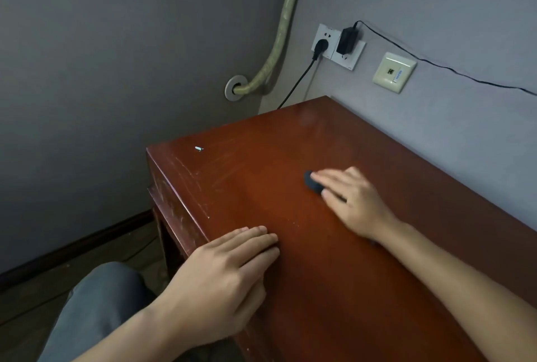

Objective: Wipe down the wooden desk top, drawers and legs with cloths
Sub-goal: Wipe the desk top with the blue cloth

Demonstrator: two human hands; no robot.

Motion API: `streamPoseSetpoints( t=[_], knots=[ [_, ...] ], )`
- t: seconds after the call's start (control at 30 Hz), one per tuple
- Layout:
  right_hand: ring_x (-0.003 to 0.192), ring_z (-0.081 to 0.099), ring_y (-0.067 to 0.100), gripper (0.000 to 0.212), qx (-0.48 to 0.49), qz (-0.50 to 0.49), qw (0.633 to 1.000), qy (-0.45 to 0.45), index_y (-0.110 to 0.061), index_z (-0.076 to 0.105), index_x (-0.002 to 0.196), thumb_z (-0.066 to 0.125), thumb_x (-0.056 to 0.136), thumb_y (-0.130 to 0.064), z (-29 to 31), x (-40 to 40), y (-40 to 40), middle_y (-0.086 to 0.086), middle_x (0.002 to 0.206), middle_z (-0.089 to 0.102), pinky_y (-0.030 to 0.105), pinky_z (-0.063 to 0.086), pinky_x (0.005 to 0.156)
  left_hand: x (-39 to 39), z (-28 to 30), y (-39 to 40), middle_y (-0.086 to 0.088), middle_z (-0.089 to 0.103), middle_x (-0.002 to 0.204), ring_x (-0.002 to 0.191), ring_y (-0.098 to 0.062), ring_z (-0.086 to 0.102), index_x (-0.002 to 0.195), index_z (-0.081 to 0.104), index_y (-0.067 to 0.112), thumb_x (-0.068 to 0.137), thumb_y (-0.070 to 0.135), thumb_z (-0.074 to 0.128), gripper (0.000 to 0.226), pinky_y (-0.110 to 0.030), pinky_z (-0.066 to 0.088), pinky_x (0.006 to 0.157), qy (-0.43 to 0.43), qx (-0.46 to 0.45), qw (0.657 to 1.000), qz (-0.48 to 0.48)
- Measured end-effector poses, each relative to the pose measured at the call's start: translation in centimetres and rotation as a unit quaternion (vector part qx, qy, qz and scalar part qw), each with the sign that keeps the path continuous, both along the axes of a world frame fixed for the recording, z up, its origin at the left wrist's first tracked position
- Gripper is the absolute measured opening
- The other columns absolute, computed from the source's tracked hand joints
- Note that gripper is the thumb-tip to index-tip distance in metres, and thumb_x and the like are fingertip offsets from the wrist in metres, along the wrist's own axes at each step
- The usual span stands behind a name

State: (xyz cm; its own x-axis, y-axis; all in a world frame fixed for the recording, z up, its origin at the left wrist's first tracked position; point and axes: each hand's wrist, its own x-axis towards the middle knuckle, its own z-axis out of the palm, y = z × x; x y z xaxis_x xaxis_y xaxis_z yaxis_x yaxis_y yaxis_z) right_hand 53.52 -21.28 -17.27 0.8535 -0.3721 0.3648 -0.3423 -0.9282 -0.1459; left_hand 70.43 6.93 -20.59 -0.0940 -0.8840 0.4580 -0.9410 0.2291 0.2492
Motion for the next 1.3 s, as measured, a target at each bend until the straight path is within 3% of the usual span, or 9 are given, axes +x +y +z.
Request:
streamPoseSetpoints(
  t=[0.2, 0.33, 0.5, 0.63, 0.8, 0.9, 1.03, 1.1, 1.3],
  knots=[
    [0.125, 0.044, 0.029, 0.042, 0.039, -0.182, 0.982, -0.002, -0.020, 0.058, 0.144, 0.042, 0.106, -0.024, -0.5, 6.0, -0.9, 0.003, 0.144, 0.057, 0.035, 0.032, 0.113, 1.6, -0.9, 2.9, -0.004, 0.065, 0.140, 0.137, -0.020, 0.056, 0.131, 0.071, 0.011, 0.096, 0.025, 0.054, 0.042, -0.042, 0.048, 0.112, -0.001, -0.026, 0.999, 0.042],
    [0.096, 0.052, 0.033, 0.045, -0.002, -0.071, 0.997, -0.025, -0.011, 0.064, 0.134, 0.039, 0.100, -0.026, -1.3, 7.1, 9.6, 0.010, 0.122, 0.065, 0.050, 0.049, 0.093, 4.1, -1.4, 4.3, -0.007, 0.068, 0.135, 0.133, -0.024, 0.059, 0.128, 0.073, 0.010, 0.097, 0.025, 0.049, 0.042, -0.046, 0.049, 0.111, -0.001, -0.048, 0.993, 0.110],
    [0.115, 0.053, 0.013, 0.037, 0.131, 0.116, 0.983, -0.058, -0.018, 0.065, 0.136, 0.057, 0.101, -0.015, 0.0, 4.0, 17.6, -0.008, 0.128, 0.063, 0.022, 0.041, 0.104, 7.0, -2.0, 4.5, -0.011, 0.065, 0.138, 0.134, -0.028, 0.058, 0.130, 0.070, 0.005, 0.097, 0.021, 0.045, 0.044, -0.049, 0.046, 0.113, -0.005, -0.071, 0.984, 0.162],
    [0.115, 0.060, 0.010, 0.033, 0.169, -0.081, 0.962, -0.199, -0.023, 0.072, 0.125, 0.058, 0.096, -0.016, 0.8, 4.9, 12.7, -0.010, 0.120, 0.069, 0.022, 0.041, 0.101, 9.1, -2.3, 4.1, -0.017, 0.051, 0.153, 0.146, -0.033, 0.044, 0.145, 0.056, 0.001, 0.091, 0.012, 0.052, 0.054, -0.054, 0.037, 0.119, -0.017, -0.052, 0.978, 0.203],
    [0.110, 0.052, 0.028, 0.032, 0.053, -0.235, 0.967, -0.080, -0.019, 0.068, 0.132, 0.055, 0.102, -0.023, -0.7, 8.3, 8.3, 0.008, 0.122, 0.064, 0.030, 0.040, 0.095, 11.3, -2.5, 3.9, -0.015, 0.034, 0.164, 0.154, -0.033, 0.027, 0.156, 0.039, 0.004, 0.071, -0.010, 0.063, 0.089, -0.058, 0.029, 0.122, -0.035, 0.013, 0.974, 0.226],
    [0.093, 0.054, 0.031, 0.028, 0.000, -0.111, 0.989, -0.095, -0.016, 0.074, 0.120, 0.062, 0.096, -0.026, -1.1, 11.3, 13.0, 0.008, 0.108, 0.067, 0.043, 0.050, 0.089, 12.0, -2.9, 4.2, -0.007, 0.028, 0.168, 0.155, -0.028, 0.024, 0.160, 0.034, 0.011, 0.068, -0.012, 0.062, 0.099, -0.056, 0.028, 0.123, -0.031, 0.023, 0.975, 0.221],
    [0.097, 0.052, 0.021, 0.027, 0.037, 0.138, 0.989, -0.049, -0.019, 0.074, 0.122, 0.066, 0.097, -0.024, -0.8, 11.4, 19.3, 0.001, 0.111, 0.066, 0.029, 0.046, 0.086, 12.6, -2.8, 4.4, -0.003, 0.034, 0.165, 0.152, -0.030, 0.033, 0.158, 0.040, 0.017, 0.073, -0.002, 0.073, 0.094, -0.059, 0.036, 0.118, -0.035, 0.021, 0.974, 0.224],
    [0.098, 0.054, 0.020, 0.026, 0.034, 0.167, 0.985, -0.034, -0.018, 0.075, 0.121, 0.069, 0.096, -0.022, -0.8, 11.2, 18.5, 0.001, 0.113, 0.068, 0.028, 0.047, 0.087, 12.9, -2.6, 4.6, -0.001, 0.034, 0.165, 0.152, -0.031, 0.033, 0.159, 0.039, 0.021, 0.074, 0.002, 0.075, 0.094, -0.061, 0.036, 0.117, -0.045, 0.031, 0.973, 0.225],
    [0.099, 0.053, 0.023, 0.029, 0.018, -0.170, 0.982, -0.087, -0.016, 0.073, 0.125, 0.064, 0.099, -0.025, -1.2, 11.6, 11.1, 0.005, 0.114, 0.070, 0.040, 0.051, 0.090, 12.8, -2.6, 4.7, 0.001, 0.029, 0.167, 0.155, -0.030, 0.024, 0.161, 0.033, 0.026, 0.073, -0.009, 0.064, 0.099, -0.062, 0.030, 0.121, -0.018, 0.044, 0.973, 0.224]
  ],
)
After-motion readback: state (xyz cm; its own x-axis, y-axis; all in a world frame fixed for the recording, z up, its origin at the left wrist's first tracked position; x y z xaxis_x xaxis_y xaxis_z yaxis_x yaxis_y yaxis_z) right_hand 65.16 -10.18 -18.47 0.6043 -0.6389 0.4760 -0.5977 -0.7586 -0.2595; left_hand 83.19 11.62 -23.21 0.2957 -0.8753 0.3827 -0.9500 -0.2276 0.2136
